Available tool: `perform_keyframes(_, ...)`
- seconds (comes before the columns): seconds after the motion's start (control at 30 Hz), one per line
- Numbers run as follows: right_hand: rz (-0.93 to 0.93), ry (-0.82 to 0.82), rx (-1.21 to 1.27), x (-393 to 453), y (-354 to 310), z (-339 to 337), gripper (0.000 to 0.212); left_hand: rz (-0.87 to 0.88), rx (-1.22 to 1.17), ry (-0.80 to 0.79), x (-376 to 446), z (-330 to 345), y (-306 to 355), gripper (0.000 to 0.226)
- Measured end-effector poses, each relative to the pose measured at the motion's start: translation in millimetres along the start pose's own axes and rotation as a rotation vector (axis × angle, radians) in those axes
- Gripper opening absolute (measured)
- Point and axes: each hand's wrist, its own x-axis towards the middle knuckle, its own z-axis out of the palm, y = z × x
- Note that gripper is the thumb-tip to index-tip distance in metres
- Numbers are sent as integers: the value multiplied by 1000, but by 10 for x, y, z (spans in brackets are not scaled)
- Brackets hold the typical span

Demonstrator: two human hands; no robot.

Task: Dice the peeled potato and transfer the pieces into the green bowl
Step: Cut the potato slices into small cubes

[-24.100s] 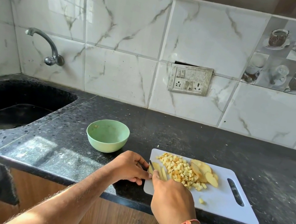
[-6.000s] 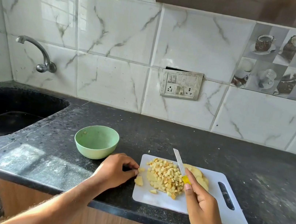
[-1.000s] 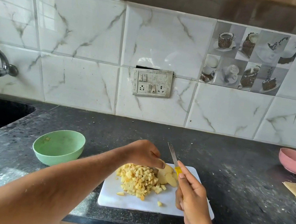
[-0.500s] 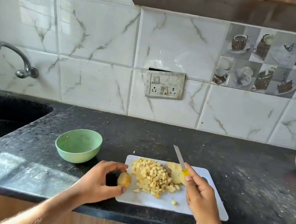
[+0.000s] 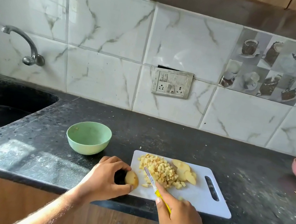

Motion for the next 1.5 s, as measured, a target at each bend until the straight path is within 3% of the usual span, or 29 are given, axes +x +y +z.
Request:
perform_keyframes(0.27,7,-55,-255,-15,-271,110,57,-26,-17,-1,11,-17,5,66)
perform_keyframes(0.5,40,-27,-218,26,-368,53,55,-88,-205,22,31,-33,27,57)
perform_keyframes(0.6,13,-25,-185,24,-376,79,54,-43,-286,129,2,-20,11,50)
perform_keyframes(0.7,18,-49,-208,30,-374,102,55,59,-183,206,-32,-29,19,34)
perform_keyframes(0.83,57,-66,-245,79,-351,101,57,176,-116,121,-42,20,46,26)
perform_keyframes(1.07,45,-49,-208,81,-321,131,58,82,-185,30,-18,-55,23,43)
perform_keyframes(1.2,49,-21,-154,86,-328,115,56,26,-68,75,12,-23,21,65)
perform_keyframes(1.5,41,-3,-124,117,-345,96,54,23,-12,-26,98,3,48,82)
